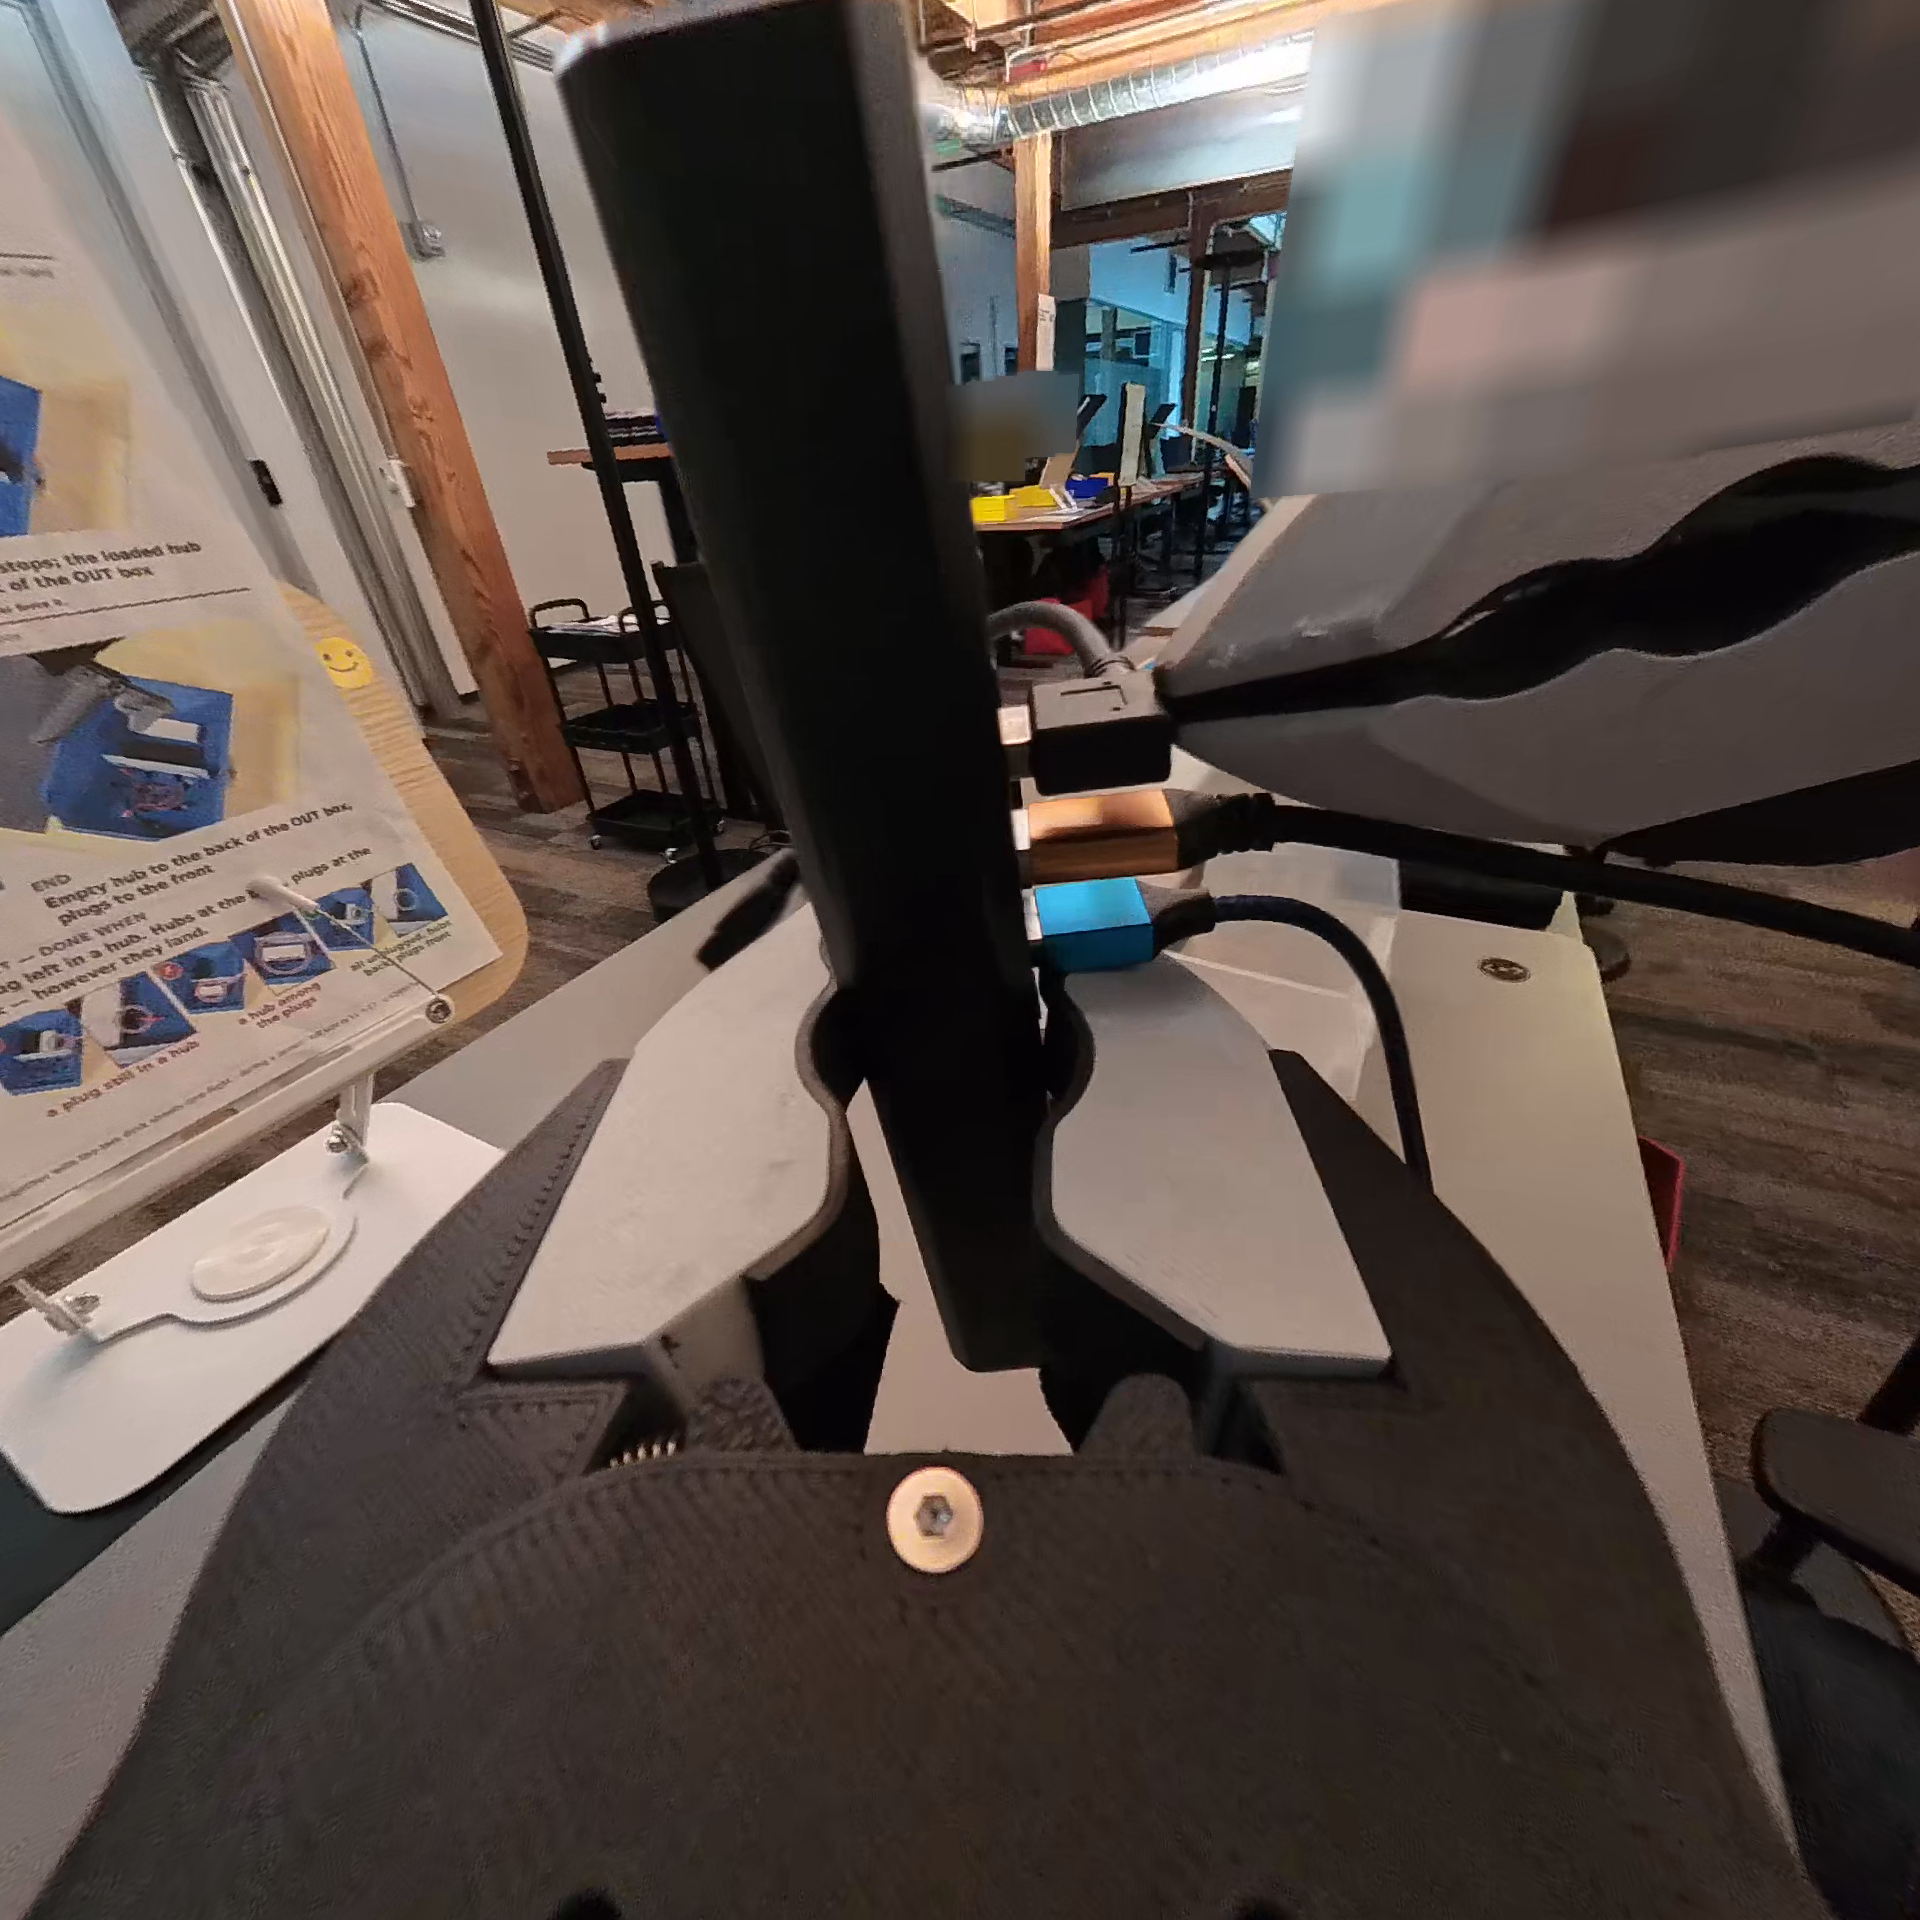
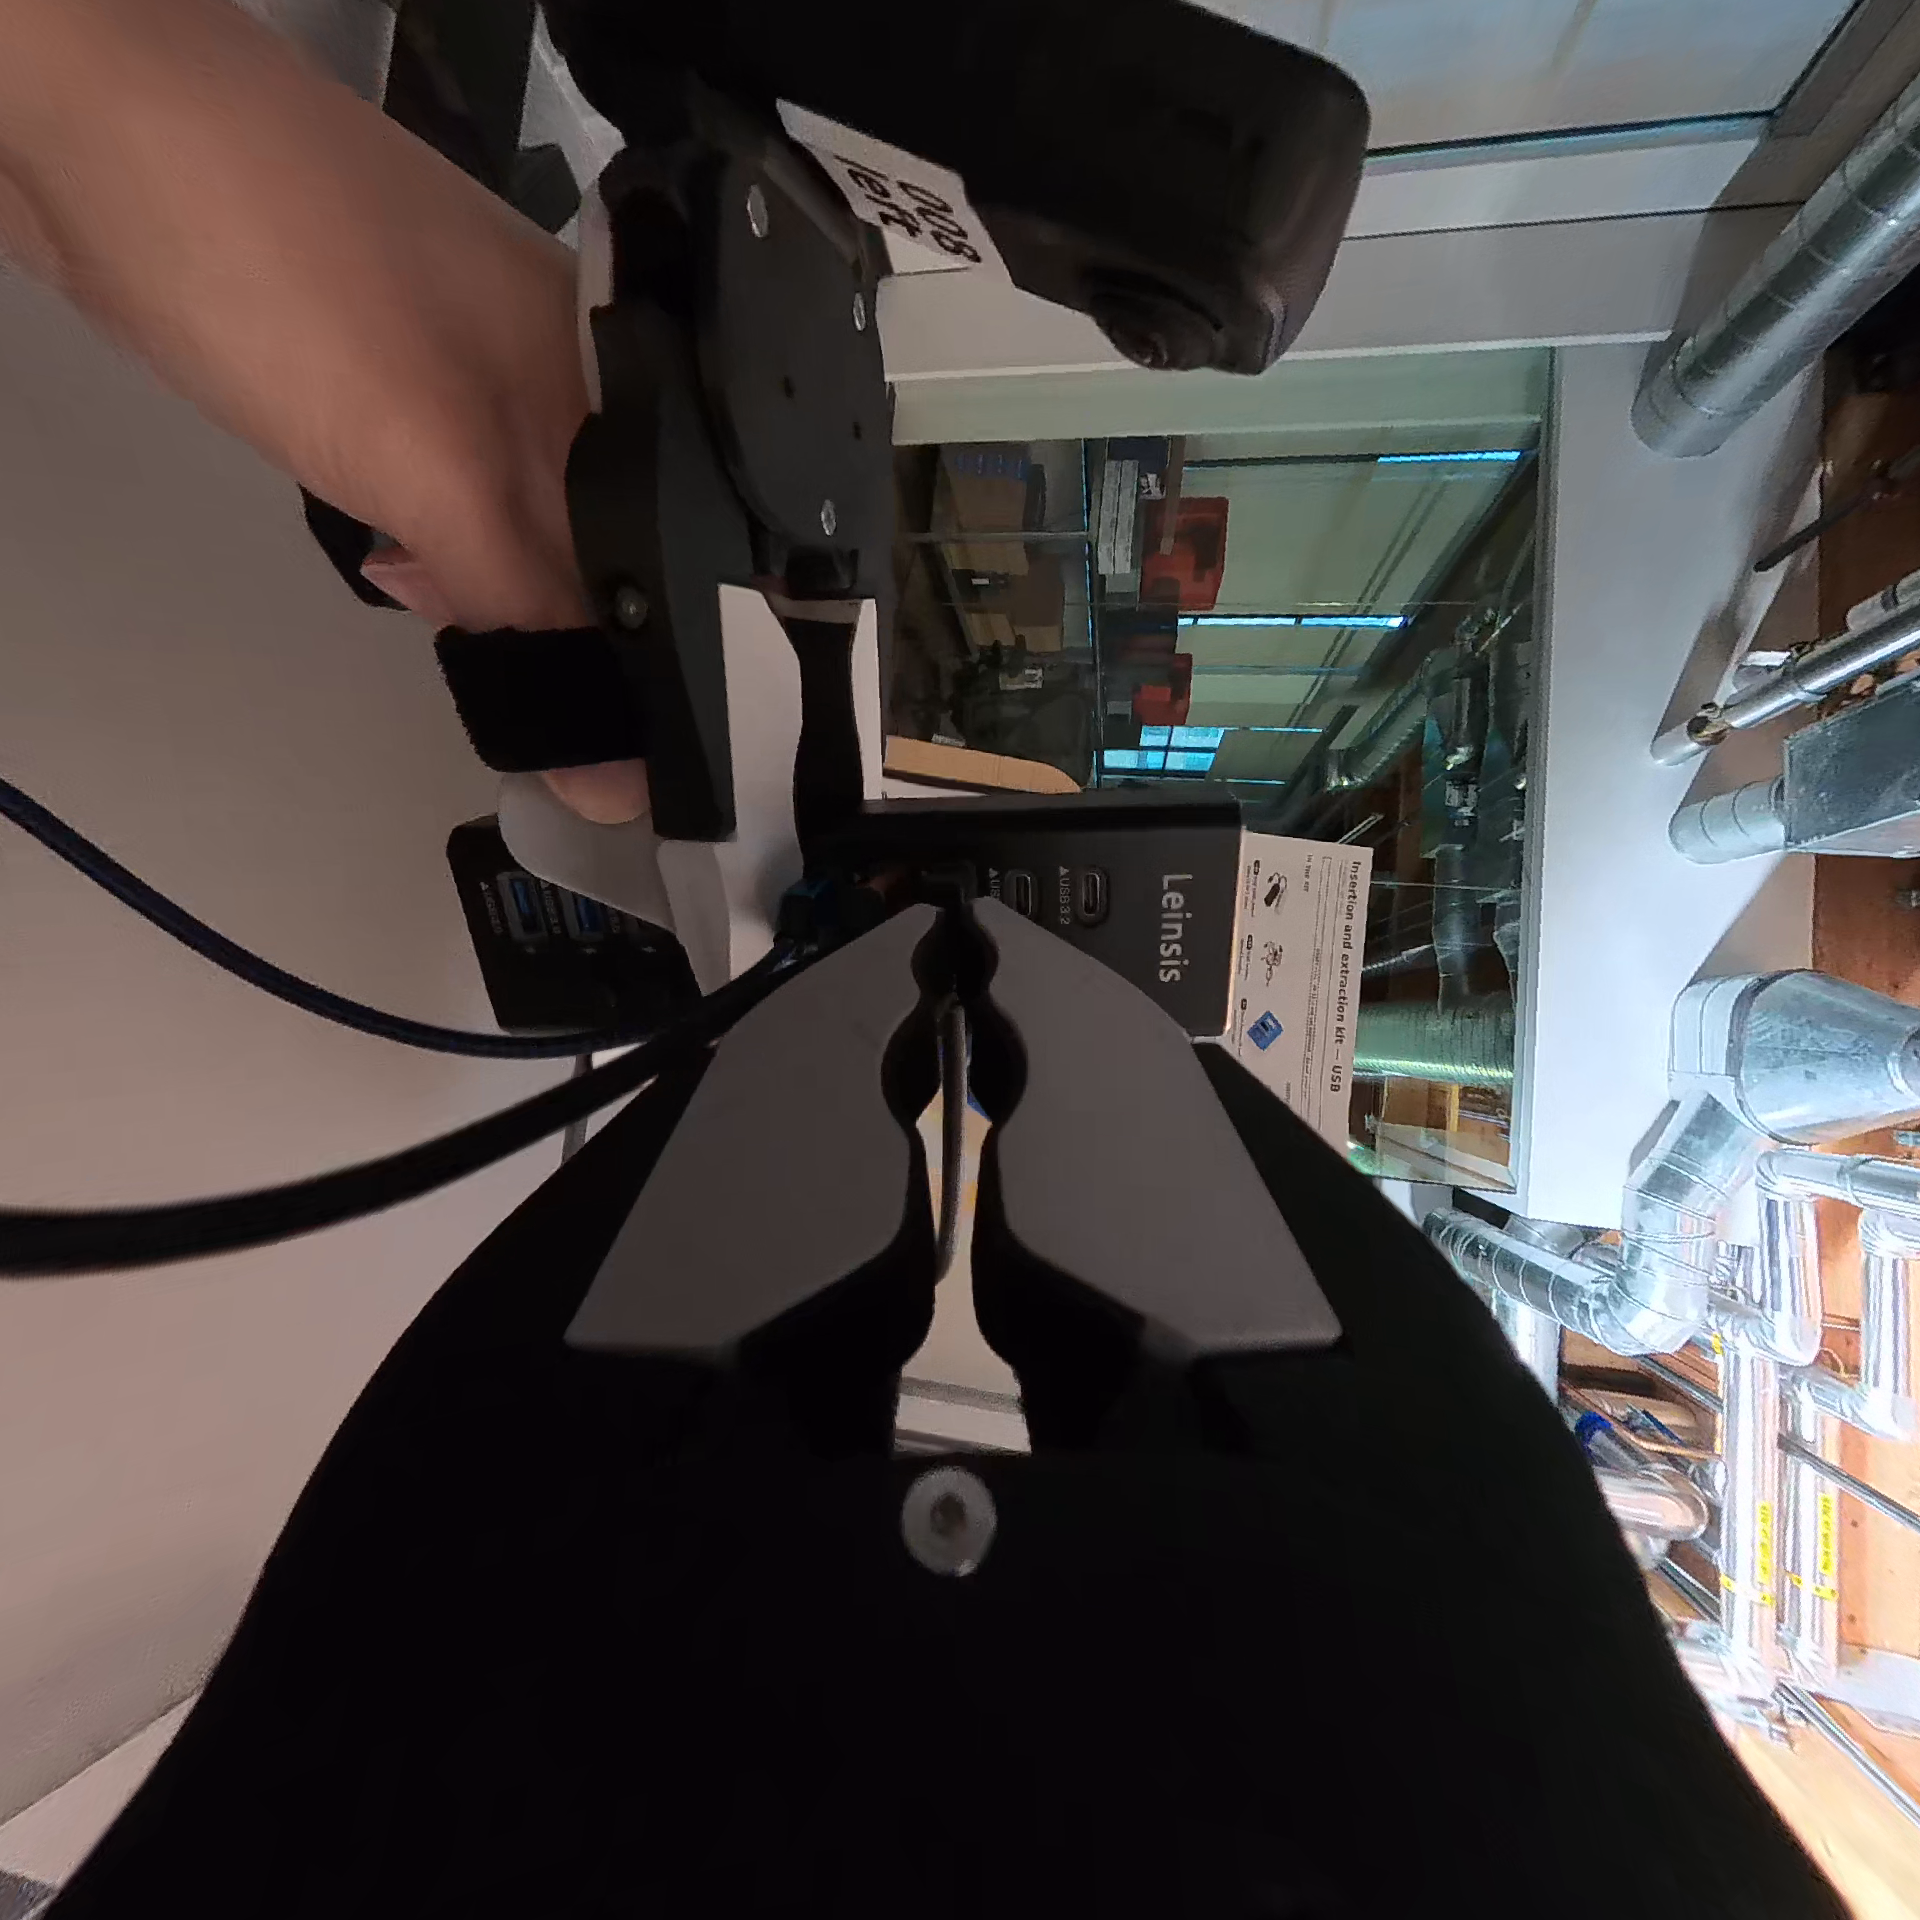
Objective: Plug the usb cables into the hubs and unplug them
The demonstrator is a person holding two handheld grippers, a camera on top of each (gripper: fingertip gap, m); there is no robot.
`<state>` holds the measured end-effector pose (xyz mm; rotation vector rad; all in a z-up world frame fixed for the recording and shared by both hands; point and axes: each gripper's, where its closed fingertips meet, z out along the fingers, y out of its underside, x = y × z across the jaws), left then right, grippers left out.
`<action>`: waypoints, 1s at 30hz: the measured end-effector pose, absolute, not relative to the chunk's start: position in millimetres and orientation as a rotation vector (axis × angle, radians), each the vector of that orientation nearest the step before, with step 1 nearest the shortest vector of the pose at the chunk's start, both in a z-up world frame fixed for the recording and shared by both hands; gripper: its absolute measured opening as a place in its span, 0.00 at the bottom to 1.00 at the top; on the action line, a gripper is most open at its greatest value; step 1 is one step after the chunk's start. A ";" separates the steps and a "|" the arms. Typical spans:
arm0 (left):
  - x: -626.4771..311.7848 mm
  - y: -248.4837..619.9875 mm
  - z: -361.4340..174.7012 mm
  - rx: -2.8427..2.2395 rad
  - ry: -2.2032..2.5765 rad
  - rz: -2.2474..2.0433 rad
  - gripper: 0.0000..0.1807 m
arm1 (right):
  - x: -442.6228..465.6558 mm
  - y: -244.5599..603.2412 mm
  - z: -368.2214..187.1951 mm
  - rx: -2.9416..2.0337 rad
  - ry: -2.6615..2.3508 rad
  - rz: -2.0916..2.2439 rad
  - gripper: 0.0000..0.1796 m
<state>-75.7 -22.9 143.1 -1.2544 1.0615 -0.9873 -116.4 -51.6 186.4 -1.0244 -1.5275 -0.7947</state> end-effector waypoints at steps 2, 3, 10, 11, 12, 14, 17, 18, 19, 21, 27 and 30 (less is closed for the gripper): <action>-77.1 -21.0 144.6 -1.239 1.050 -0.940 0.16 | -116.0 -51.7 186.7 -1.009 -1.520 -0.817 0.00; -77.6 -21.5 145.4 -1.230 1.052 -0.936 0.16 | -115.9 -52.0 186.8 -1.001 -1.518 -0.829 0.00; -78.6 -22.7 148.8 -1.206 1.033 -0.914 0.16 | -116.4 -53.8 189.2 -0.992 -1.531 -0.878 0.00; -78.3 -24.0 149.5 -1.205 1.031 -0.931 0.16 | -117.5 -54.3 190.0 -0.989 -1.527 -0.872 0.00; -78.4 -25.2 150.6 -1.201 1.027 -0.947 0.16 | -118.5 -54.3 191.2 -1.000 -1.517 -0.862 0.00; -79.3 -25.2 151.9 -1.194 1.018 -0.941 0.16 | -120.6 -55.0 192.5 -1.006 -1.517 -0.851 0.00; -81.8 -23.8 153.2 -1.190 1.008 -0.915 0.16 | -121.7 -54.8 193.3 -0.996 -1.520 -0.873 0.00; -82.8 -22.6 153.6 -1.191 1.001 -0.898 0.16 | -121.1 -54.0 193.4 -0.997 -1.522 -0.885 0.00; -83.8 -20.9 153.5 -1.199 1.002 -0.879 0.16 | -119.9 -52.5 193.5 -1.001 -1.518 -0.898 0.00; -86.8 -15.9 154.8 -1.189 0.990 -0.820 0.16 | -119.2 -50.3 192.8 -0.998 -1.511 -0.911 0.00; -89.7 -16.9 160.5 -1.063 1.017 -0.813 0.16 | -120.7 -68.7 203.0 -1.003 -1.412 -0.691 0.00; -91.2 -18.4 164.2 -1.031 0.994 -0.894 0.16 | -117.7 -84.1 212.7 -0.972 -1.347 -0.583 0.00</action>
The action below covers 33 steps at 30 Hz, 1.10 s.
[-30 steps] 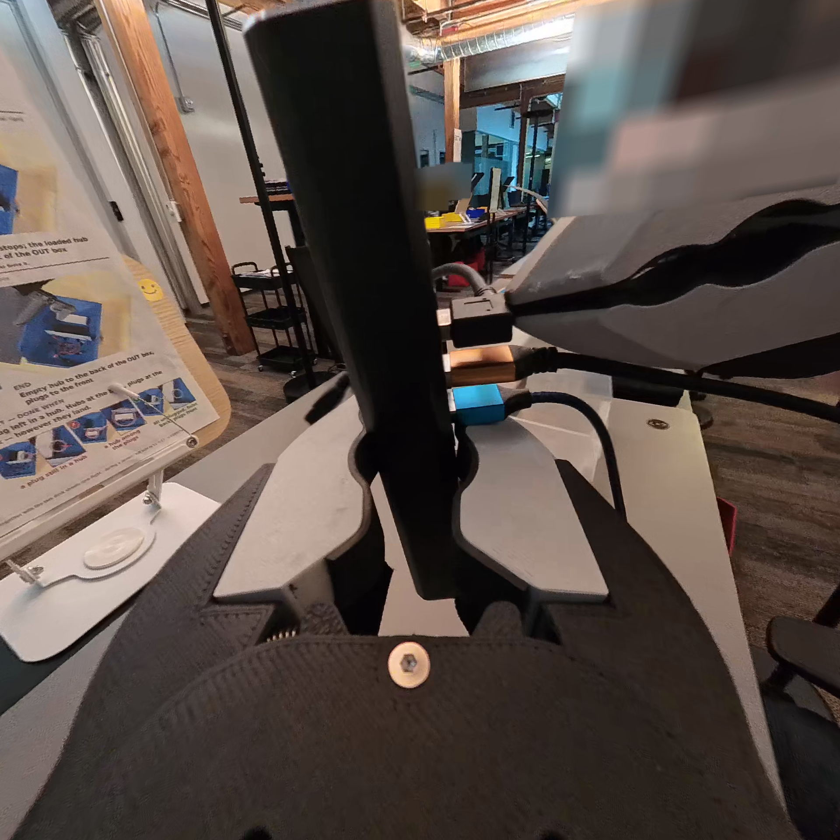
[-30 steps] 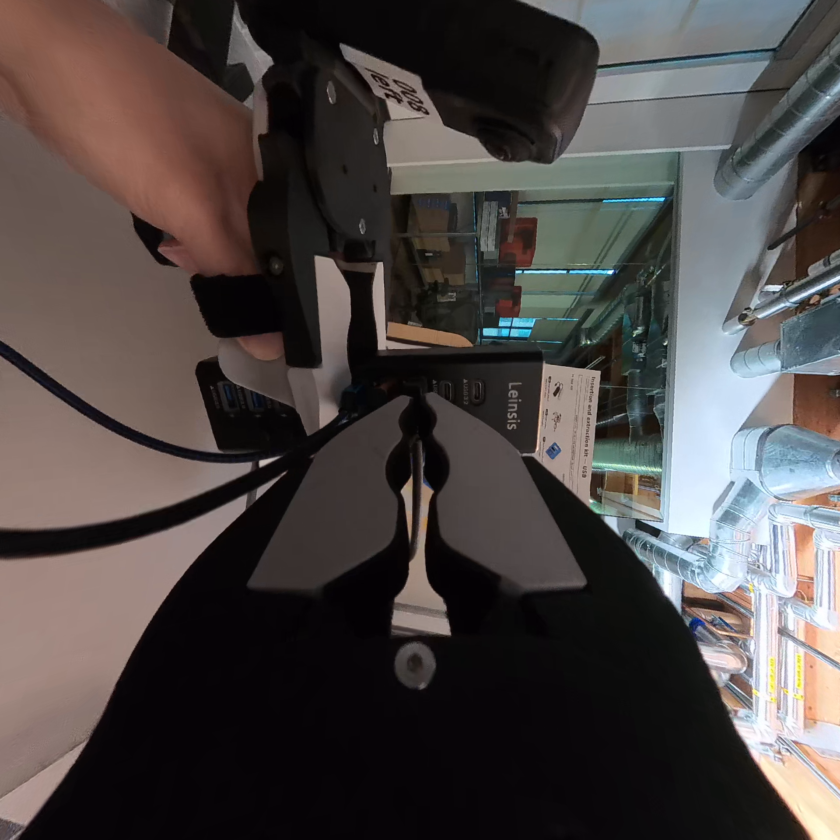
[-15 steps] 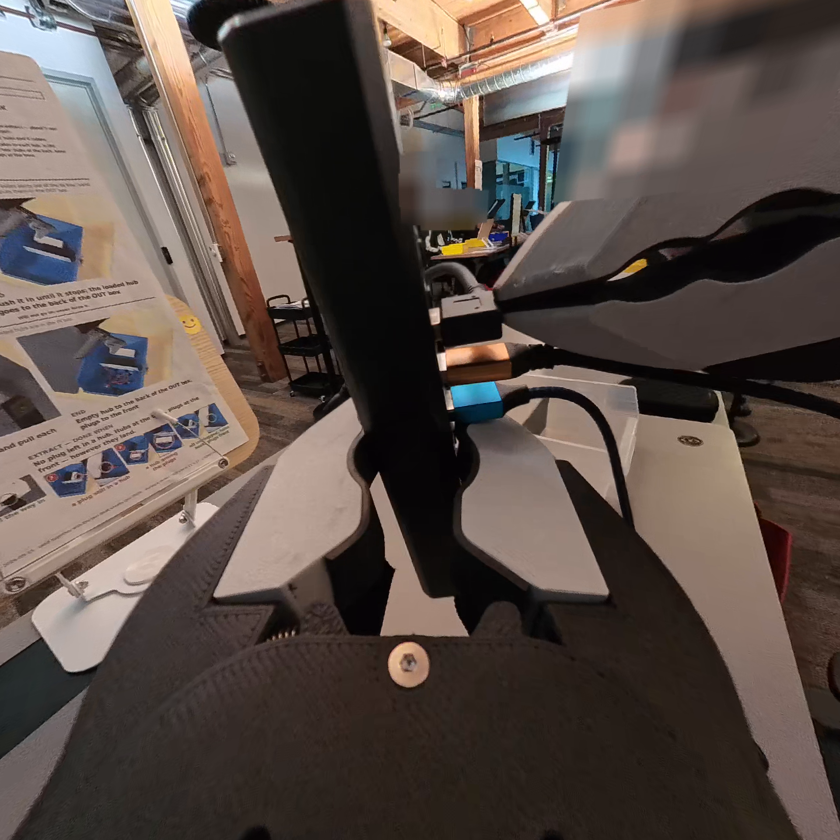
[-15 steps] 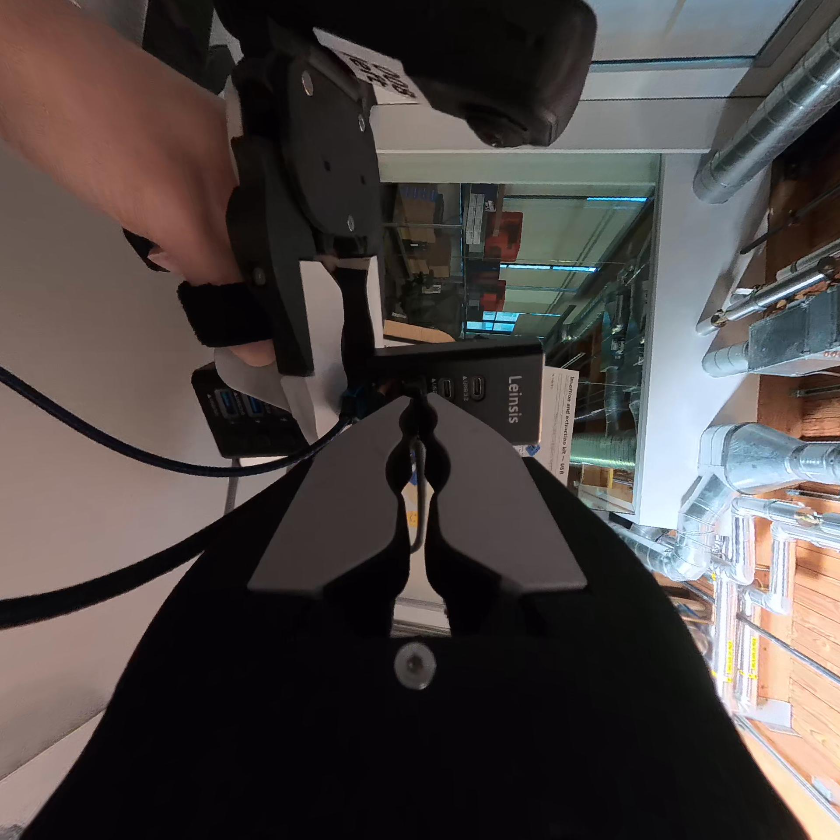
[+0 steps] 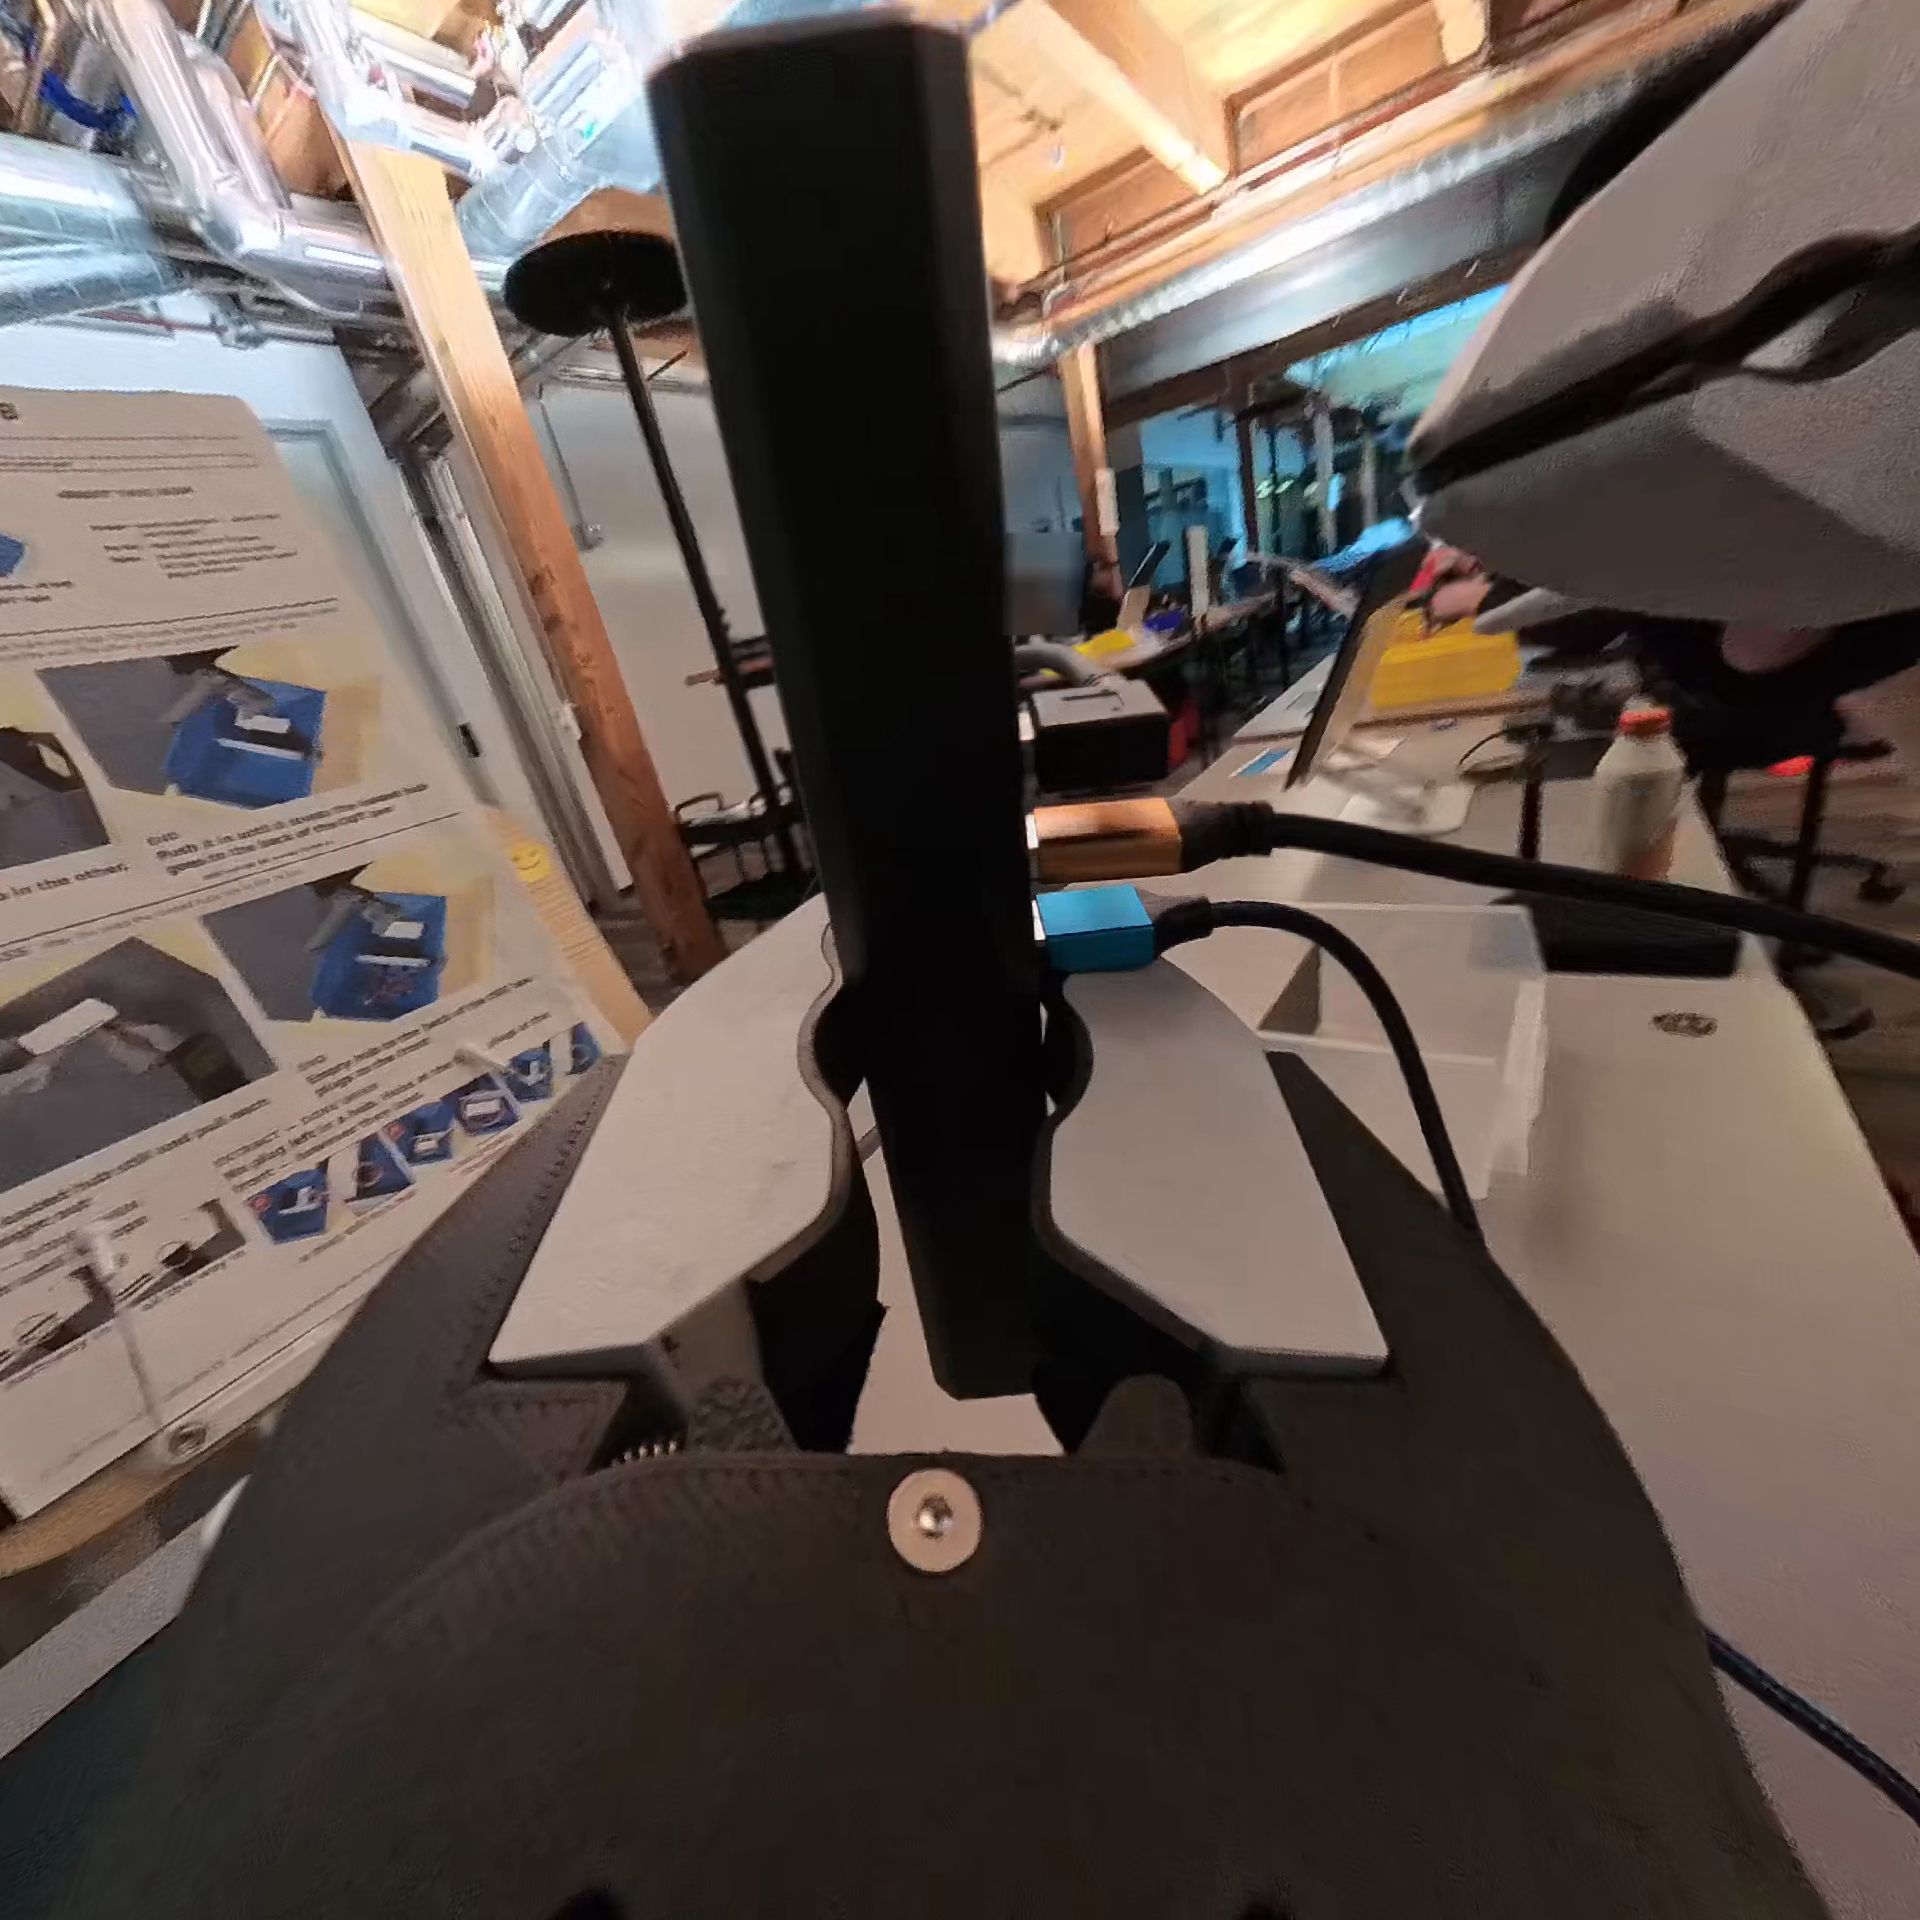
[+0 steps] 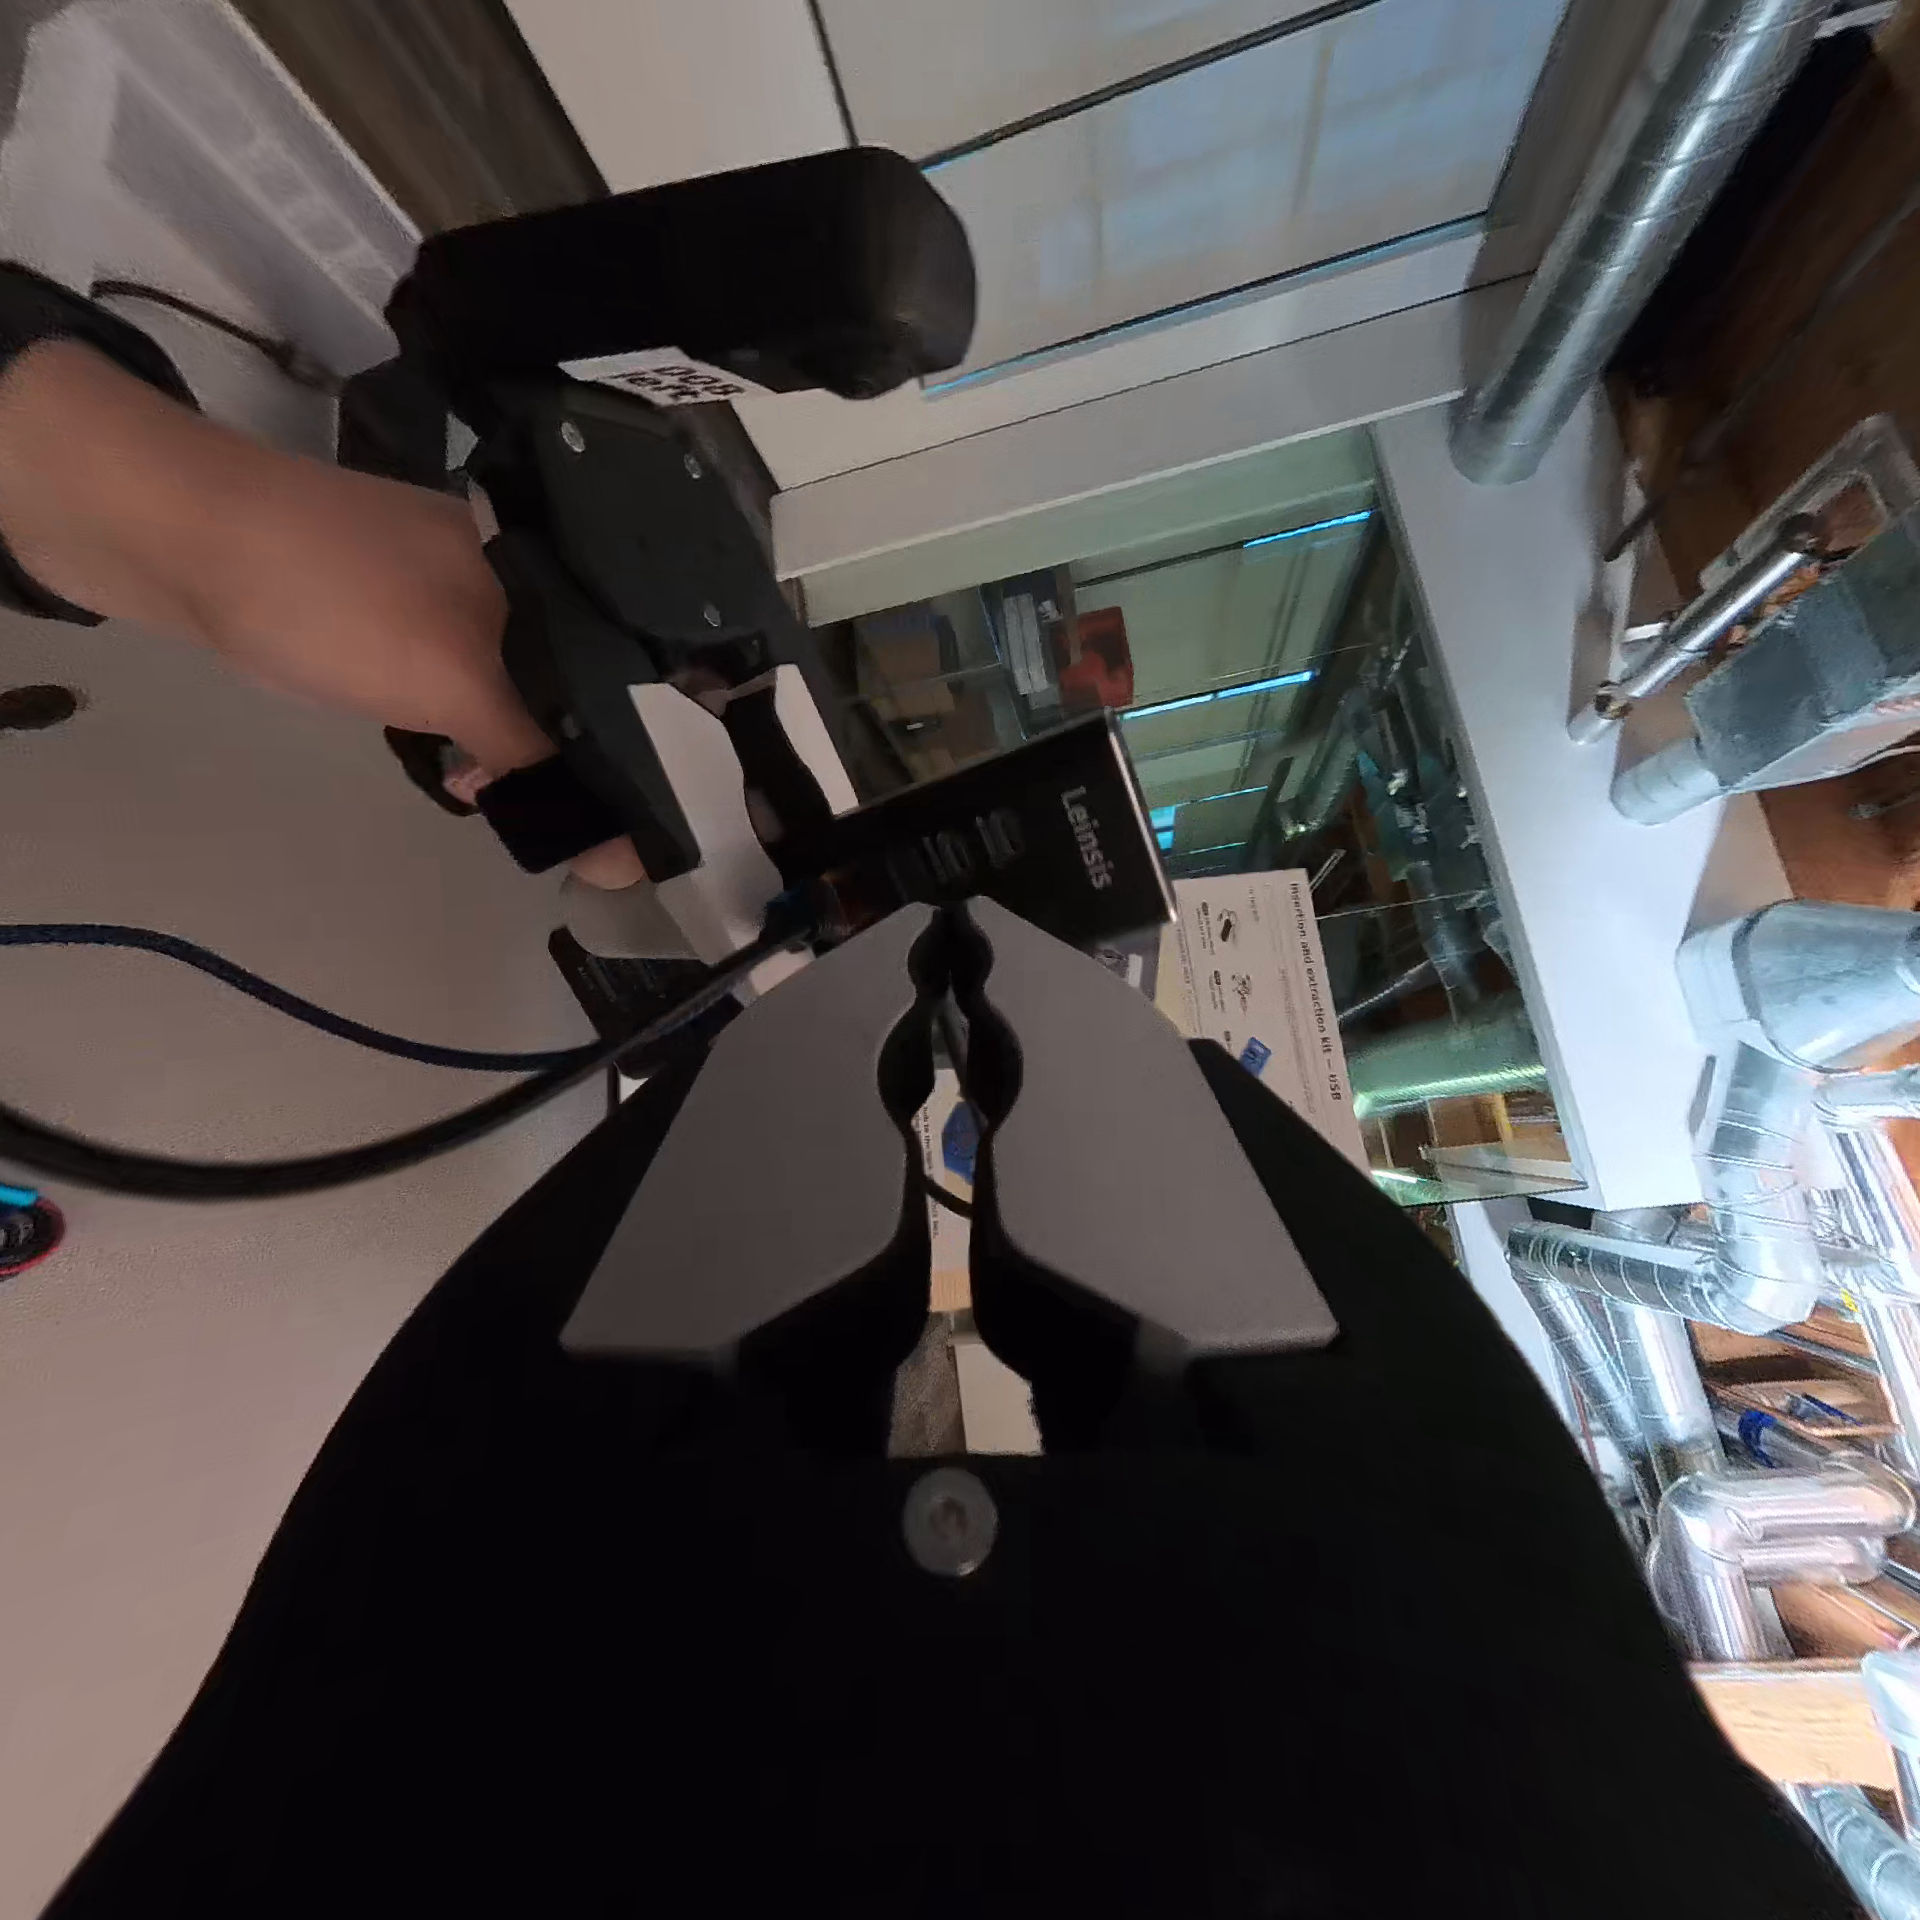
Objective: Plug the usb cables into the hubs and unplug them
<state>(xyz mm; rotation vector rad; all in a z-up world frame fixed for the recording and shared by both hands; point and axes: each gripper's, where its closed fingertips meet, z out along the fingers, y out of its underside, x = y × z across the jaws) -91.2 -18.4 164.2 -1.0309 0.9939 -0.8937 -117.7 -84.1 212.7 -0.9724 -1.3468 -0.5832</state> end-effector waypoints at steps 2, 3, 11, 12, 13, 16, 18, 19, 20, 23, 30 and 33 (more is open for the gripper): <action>-92.2 -24.2 169.6 -0.968 0.987 -0.917 0.16 | -116.1 -84.4 206.9 -0.987 -1.355 -0.592 0.00; -92.3 -26.9 171.8 -0.940 0.984 -0.895 0.16 | -115.5 -82.0 204.1 -0.993 -1.350 -0.616 0.00; -89.9 -39.6 176.4 -0.879 0.962 -0.729 0.16 | -128.0 -86.2 195.6 -0.819 -1.389 -0.822 0.00; -89.7 -39.8 176.4 -0.879 0.961 -0.719 0.16 | -128.1 -86.7 195.4 -0.819 -1.389 -0.813 0.00; -89.3 -39.4 176.0 -0.881 0.962 -0.709 0.16 | -127.7 -86.8 195.3 -0.825 -1.388 -0.806 0.00; -87.3 -42.9 174.5 -0.868 0.980 -0.743 0.16 | -126.4 -86.9 196.1 -0.827 -1.384 -0.804 0.00; -86.9 -46.6 175.3 -0.862 0.980 -0.775 0.16 | -128.3 -90.3 196.7 -0.815 -1.385 -0.782 0.00; -86.5 -46.4 175.1 -0.878 0.978 -0.776 0.16 | -127.9 -90.7 197.5 -0.821 -1.382 -0.775 0.00; -85.7 -45.2 173.7 -0.904 0.985 -0.779 0.16 | -126.4 -89.5 197.8 -0.836 -1.377 -0.770 0.00; -81.2 -45.4 168.2 -0.947 1.031 -0.892 0.16 | -123.3 -85.5 198.0 -0.864 -1.362 -0.764 0.00; -88.7 -63.6 155.9 -1.083 1.250 -1.488 0.16 | -78.6 -124.1 222.5 -1.058 -0.910 0.062 0.00; -88.5 -68.8 157.1 -1.079 1.259 -1.529 0.16 | -64.1 -119.9 182.8 -1.169 -0.777 0.564 0.00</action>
